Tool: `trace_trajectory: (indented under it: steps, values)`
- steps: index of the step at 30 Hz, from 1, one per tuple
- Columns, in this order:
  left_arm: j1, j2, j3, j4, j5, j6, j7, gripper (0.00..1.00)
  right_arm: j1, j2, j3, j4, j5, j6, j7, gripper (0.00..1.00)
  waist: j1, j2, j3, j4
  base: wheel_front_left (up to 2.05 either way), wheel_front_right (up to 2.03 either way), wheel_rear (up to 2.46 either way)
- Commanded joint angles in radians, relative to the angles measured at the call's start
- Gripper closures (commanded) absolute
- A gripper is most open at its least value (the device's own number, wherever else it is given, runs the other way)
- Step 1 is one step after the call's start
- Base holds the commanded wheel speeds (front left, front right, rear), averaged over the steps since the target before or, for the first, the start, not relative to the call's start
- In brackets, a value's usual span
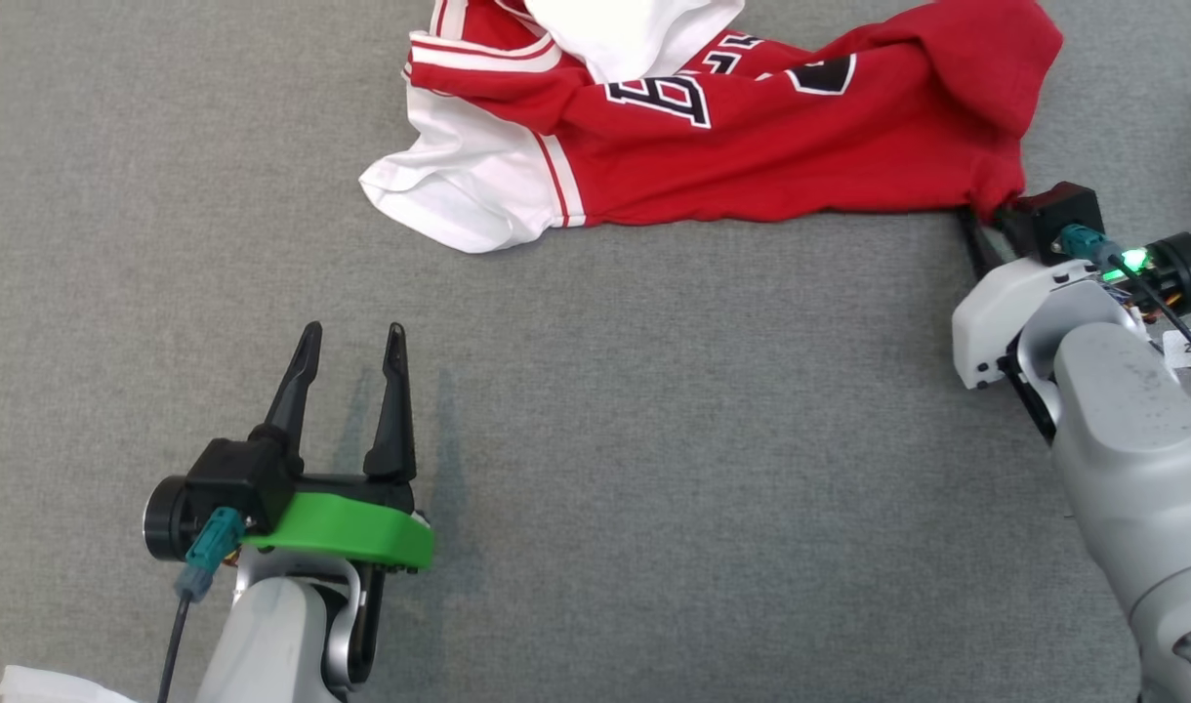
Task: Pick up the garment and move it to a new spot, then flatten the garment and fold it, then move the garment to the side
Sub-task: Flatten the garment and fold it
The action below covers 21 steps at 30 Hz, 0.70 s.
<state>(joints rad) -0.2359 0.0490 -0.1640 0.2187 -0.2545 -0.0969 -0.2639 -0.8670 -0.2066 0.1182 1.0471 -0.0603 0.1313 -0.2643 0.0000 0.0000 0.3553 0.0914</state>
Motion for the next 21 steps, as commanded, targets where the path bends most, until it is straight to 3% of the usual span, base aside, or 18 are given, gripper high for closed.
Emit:
trace_trajectory:
  steps: [1,7,14,21]
  values:
    - [0.01,0.003,0.006,0.002,0.001,-0.003,0.0,0.0,0.007,0.006,0.007,-0.011,0.018,-0.001,0.0,1.0,0.0,0.0,-0.015,-0.014,0.0,0.0,0.0]
    - [0.041,0.003,0.014,0.009,-0.001,0.001,0.0,0.0,0.088,0.017,0.101,-0.141,0.132,-0.001,0.0,1.0,0.0,0.0,-0.071,-0.059,0.0,0.0,0.0]
    - [0.088,0.004,0.045,0.008,0.005,0.008,0.0,0.0,0.271,-0.025,0.239,-0.352,0.307,-0.001,-0.001,1.0,0.0,0.0,-0.146,-0.132,0.0,0.0,0.0]
    - [0.128,0.009,0.093,-0.013,0.008,0.01,0.0,0.0,0.496,-0.078,0.293,-0.642,0.475,-0.001,0.105,1.0,0.0,0.0,-0.202,-0.204,0.0,0.0,0.0]
